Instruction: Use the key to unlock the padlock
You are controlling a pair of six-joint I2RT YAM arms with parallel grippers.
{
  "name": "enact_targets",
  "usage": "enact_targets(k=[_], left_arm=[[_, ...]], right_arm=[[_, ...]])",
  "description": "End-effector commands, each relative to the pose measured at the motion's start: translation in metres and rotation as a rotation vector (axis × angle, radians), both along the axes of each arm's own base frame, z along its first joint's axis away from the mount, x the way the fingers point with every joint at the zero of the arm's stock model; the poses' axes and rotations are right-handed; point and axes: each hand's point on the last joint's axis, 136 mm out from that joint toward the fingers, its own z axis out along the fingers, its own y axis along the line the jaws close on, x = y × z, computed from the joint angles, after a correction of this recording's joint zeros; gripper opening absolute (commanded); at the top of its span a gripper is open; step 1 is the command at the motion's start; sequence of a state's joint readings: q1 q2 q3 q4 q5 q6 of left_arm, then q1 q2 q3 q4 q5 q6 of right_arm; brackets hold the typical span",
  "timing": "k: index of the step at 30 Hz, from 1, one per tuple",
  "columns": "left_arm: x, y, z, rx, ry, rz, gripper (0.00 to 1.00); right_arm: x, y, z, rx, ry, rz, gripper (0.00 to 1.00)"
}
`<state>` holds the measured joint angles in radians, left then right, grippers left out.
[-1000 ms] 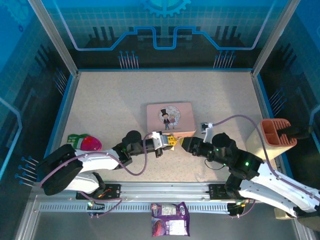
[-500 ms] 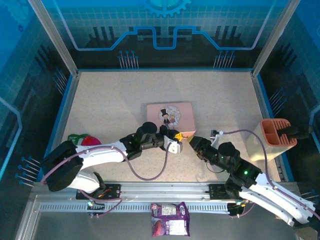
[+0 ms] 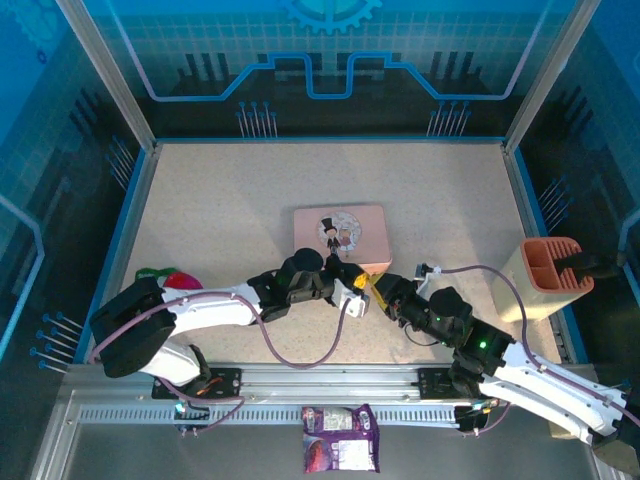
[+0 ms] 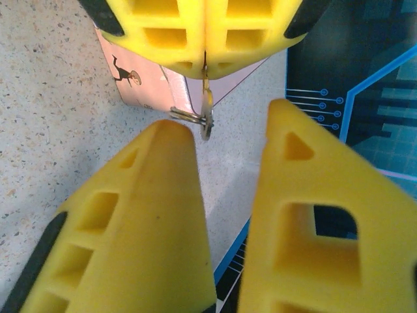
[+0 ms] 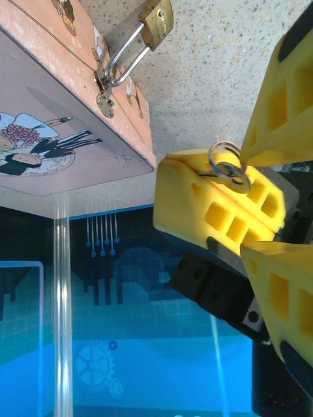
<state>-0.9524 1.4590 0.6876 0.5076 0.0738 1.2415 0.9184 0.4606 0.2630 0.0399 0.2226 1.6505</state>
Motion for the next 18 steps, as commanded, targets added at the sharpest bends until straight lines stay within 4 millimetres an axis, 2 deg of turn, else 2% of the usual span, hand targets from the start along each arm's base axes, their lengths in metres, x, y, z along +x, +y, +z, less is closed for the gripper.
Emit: enact_targets(k=[1,5,12,18], left_arm=[[-0.0013,-0.0055,0.011,-0.026,-0.06,-0.016,0.0],[-0.0046,-0.0061,0.0132,-0.036,-0.066,-0.025,0.0],[-0.006,-0.0053,0.0123,-0.04,-0.068,-0.023,0.0],[-0.0044,-0.0033,0.0137,-0.055,-0.087,-0.009,0.0]], right_arm=[[0.0041,-0.0012,0.0027,0.035,0.004,-0.038,0.35],[0.0053,-0.0013,0.0021,0.036,0.007,-0.047,0.31],[0.0061,-0.0027,0.001,0.031,0.009,-0.058,0.19],[0.0052,-0.0037,-0.0011,0.023,0.012,-0.059,0.17]])
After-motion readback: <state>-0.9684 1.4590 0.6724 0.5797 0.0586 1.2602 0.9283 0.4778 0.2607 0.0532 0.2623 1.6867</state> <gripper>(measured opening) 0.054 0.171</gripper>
